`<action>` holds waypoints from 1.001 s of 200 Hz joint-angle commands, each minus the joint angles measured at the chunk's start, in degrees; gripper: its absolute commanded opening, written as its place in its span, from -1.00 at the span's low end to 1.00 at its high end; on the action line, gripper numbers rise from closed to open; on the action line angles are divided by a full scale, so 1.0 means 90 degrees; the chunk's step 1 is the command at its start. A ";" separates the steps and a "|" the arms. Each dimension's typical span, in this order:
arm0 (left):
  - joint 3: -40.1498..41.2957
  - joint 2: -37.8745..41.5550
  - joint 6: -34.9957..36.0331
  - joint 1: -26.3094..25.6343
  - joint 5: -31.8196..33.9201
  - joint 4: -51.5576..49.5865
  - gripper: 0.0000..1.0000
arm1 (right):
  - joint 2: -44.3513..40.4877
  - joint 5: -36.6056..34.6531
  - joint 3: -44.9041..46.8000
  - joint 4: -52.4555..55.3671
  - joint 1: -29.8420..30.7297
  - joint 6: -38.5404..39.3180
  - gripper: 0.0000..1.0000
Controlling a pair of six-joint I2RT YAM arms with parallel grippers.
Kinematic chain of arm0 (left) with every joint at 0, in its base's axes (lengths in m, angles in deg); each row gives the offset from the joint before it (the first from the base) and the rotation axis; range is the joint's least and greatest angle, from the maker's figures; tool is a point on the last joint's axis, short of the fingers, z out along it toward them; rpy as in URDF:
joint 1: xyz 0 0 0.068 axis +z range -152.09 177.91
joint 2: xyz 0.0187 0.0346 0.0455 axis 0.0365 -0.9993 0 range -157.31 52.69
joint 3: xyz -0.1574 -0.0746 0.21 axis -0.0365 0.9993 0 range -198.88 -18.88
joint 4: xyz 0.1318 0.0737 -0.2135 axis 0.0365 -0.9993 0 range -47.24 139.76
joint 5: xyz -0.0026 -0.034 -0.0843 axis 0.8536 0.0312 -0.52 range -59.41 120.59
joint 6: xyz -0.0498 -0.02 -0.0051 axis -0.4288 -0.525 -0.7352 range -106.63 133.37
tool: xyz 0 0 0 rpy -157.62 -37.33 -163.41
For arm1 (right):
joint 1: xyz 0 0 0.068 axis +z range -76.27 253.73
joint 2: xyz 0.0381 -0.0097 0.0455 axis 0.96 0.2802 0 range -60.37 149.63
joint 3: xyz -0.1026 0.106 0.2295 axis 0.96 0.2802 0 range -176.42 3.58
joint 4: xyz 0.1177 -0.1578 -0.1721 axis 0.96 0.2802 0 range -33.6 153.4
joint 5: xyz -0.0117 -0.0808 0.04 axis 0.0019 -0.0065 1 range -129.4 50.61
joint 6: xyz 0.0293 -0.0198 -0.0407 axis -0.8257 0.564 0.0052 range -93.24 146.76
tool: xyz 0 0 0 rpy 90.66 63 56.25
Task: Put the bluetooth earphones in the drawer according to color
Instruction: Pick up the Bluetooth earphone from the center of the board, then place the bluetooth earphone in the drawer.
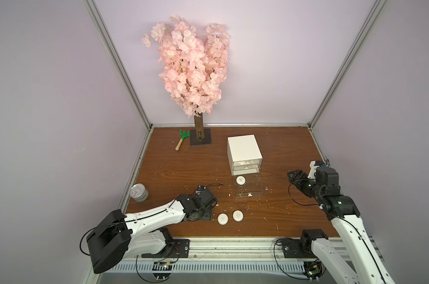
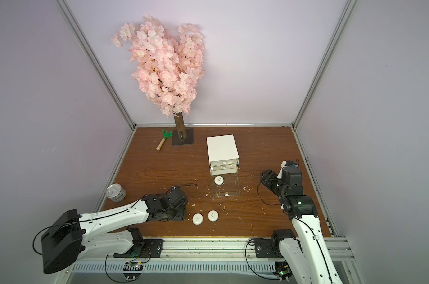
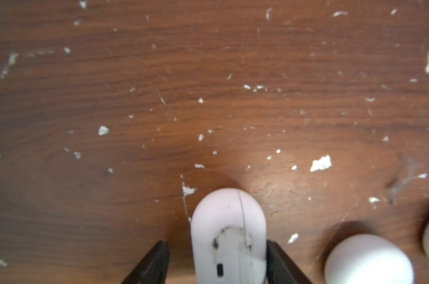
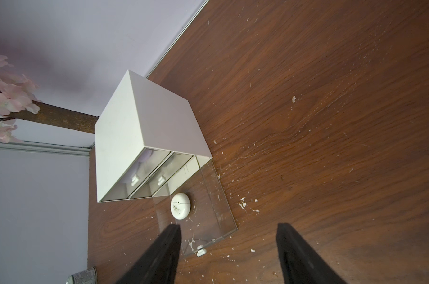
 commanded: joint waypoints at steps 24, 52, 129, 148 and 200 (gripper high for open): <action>0.0044 -0.0211 0.0187 0.0046 0.0120 -0.0033 0.12 | 0.0052 0.0107 0.0000 -0.0252 -0.0035 0.0098 0.36; -0.0099 -0.0419 0.0337 0.0044 0.0197 -0.0008 0.05 | 0.0062 0.0125 0.0002 -0.0263 -0.0035 0.0098 0.36; -0.0931 -0.0329 0.1583 0.0003 -0.0108 0.0085 -0.39 | 0.0033 0.0086 0.0067 -0.0286 -0.0035 0.0099 0.35; -0.1542 -0.0449 0.2030 -0.0127 -0.0168 -0.0036 -0.40 | 0.0014 0.0075 0.0104 -0.0293 -0.0030 0.0079 0.35; -0.3810 -0.1687 0.3054 -0.0564 -0.0228 -0.0255 -0.40 | -0.0130 0.0058 0.0210 -0.0278 -0.0038 0.0001 0.35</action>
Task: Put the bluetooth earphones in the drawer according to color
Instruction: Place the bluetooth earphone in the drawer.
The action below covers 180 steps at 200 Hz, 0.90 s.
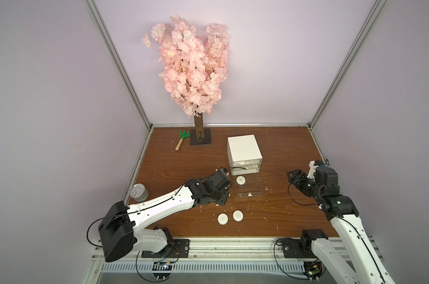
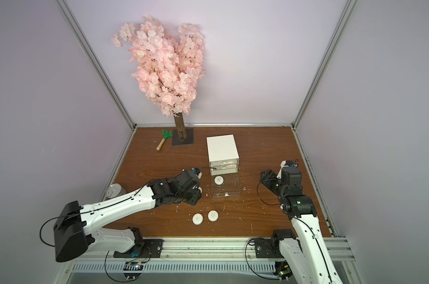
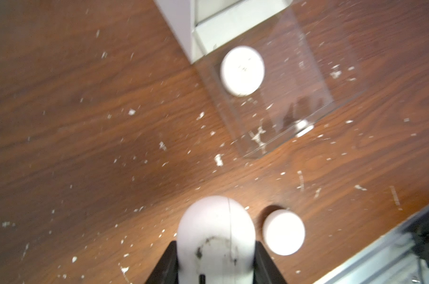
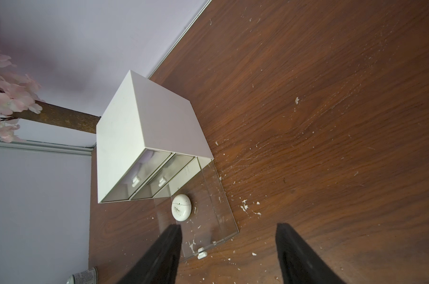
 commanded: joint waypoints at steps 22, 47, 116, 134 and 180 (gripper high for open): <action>-0.1570 -0.1274 0.0923 -0.0275 -0.0076 -0.0152 -0.40 | -0.0199 0.0013 0.0117 -0.0052 -0.0040 -0.0014 0.35; -0.2280 -0.2115 0.1054 -0.0322 0.0015 -0.0126 -0.39 | -0.0232 -0.0009 0.0099 -0.0008 -0.0052 0.0004 0.35; -0.3684 -0.3882 0.1202 -0.0341 0.0371 0.0065 -0.38 | -0.0175 -0.0028 0.0020 -0.0003 -0.0084 0.0059 0.36; -0.3893 -0.4236 0.1179 -0.0341 0.0380 0.0154 -0.38 | -0.0170 -0.0023 0.0010 -0.0003 -0.0100 0.0074 0.36; -0.4214 -0.4786 0.1176 -0.0341 0.0826 0.0154 -0.33 | -0.0200 -0.0002 0.0000 -0.0003 -0.0133 0.0093 0.36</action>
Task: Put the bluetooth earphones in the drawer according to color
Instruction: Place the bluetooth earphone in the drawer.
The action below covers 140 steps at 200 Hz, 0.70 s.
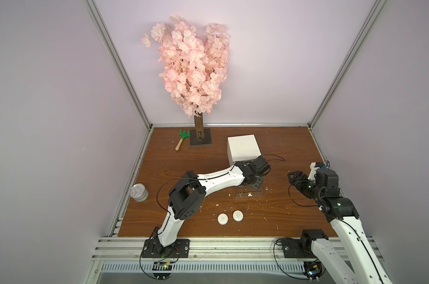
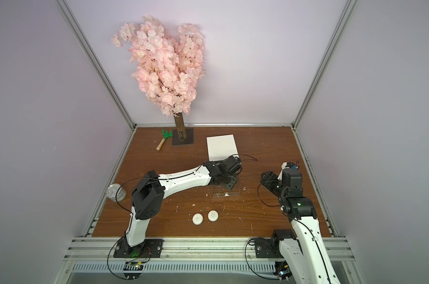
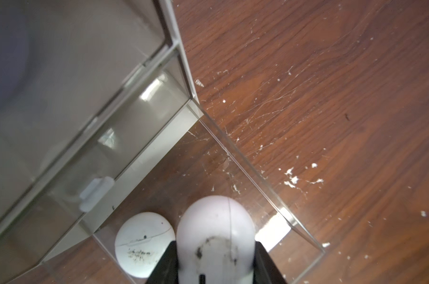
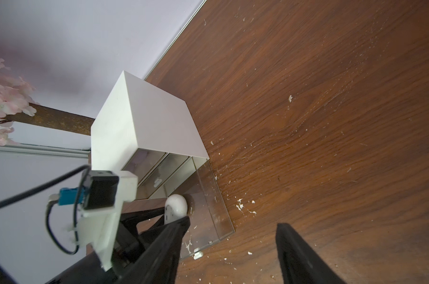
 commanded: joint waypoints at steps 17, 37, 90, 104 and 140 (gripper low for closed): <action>-0.0231 -0.0281 0.0049 -0.0069 0.0604 -0.0029 -0.32 | -0.0012 0.0014 -0.0109 -0.0038 -0.0058 0.0120 0.36; -0.0257 -0.0394 0.0035 -0.0069 0.0767 -0.0029 -0.29 | 0.0010 0.0024 -0.0124 -0.0037 -0.0076 0.0131 0.36; -0.0401 -0.0618 0.0077 -0.0050 0.0822 -0.0023 -0.19 | 0.0000 0.0032 -0.0114 -0.0037 -0.0087 0.0130 0.36; -0.0430 -0.0666 0.0079 -0.0051 0.0797 -0.0022 -0.14 | 0.0000 0.0026 -0.0124 -0.0039 -0.0097 0.0130 0.37; -0.0434 -0.0673 0.0102 -0.0043 0.0778 -0.0020 0.04 | 0.0000 0.0044 -0.0153 -0.0027 -0.0097 0.0141 0.38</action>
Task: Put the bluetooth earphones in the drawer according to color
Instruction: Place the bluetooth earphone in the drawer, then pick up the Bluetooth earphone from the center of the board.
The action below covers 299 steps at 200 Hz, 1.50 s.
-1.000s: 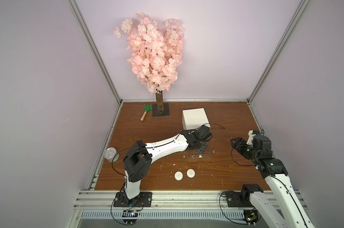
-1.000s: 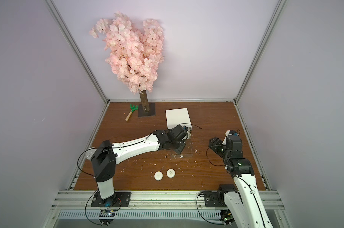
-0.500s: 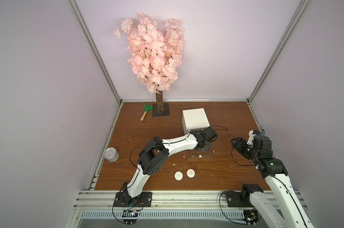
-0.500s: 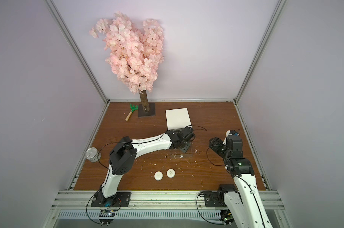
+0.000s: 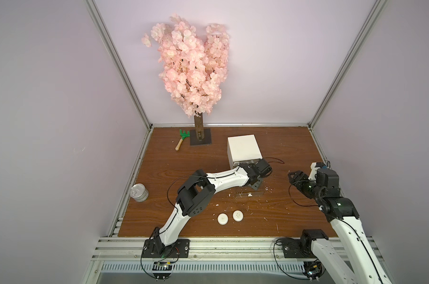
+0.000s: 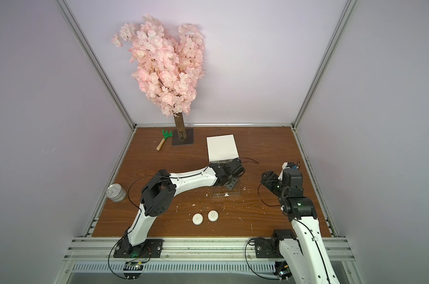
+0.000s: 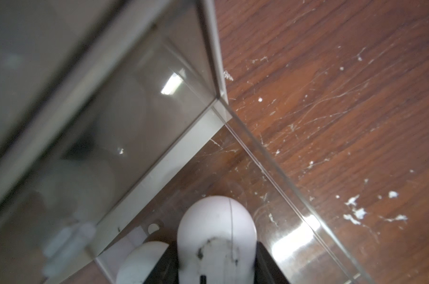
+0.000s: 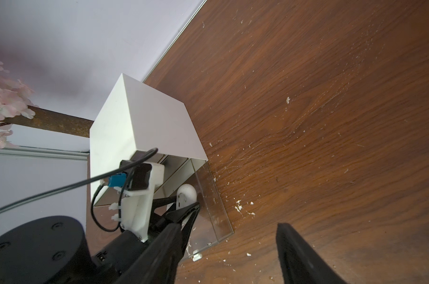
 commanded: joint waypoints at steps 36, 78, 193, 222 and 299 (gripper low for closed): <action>-0.0166 0.0121 0.0105 -0.0050 0.0038 -0.0050 0.17 | 0.0025 0.0084 -0.0192 0.0021 -0.0019 0.0157 0.40; 0.0185 0.1038 0.0106 -0.0075 -0.0190 -0.0071 0.17 | 0.0012 0.0093 -0.0241 0.0051 -0.0025 0.0157 0.40; 0.3810 0.5407 -0.0951 0.0338 0.0179 -0.1010 0.35 | 0.0000 0.0106 -0.0295 0.0120 -0.0029 0.0148 0.39; 0.4395 0.5905 -0.1120 0.0443 -0.0112 -0.1064 0.39 | 0.0016 0.0167 -0.0268 0.0080 -0.0026 0.0135 0.39; 0.5547 0.6251 -0.1630 0.0320 -0.1080 -0.0737 0.43 | 0.0008 0.0201 -0.0219 0.0090 -0.0024 0.0100 0.39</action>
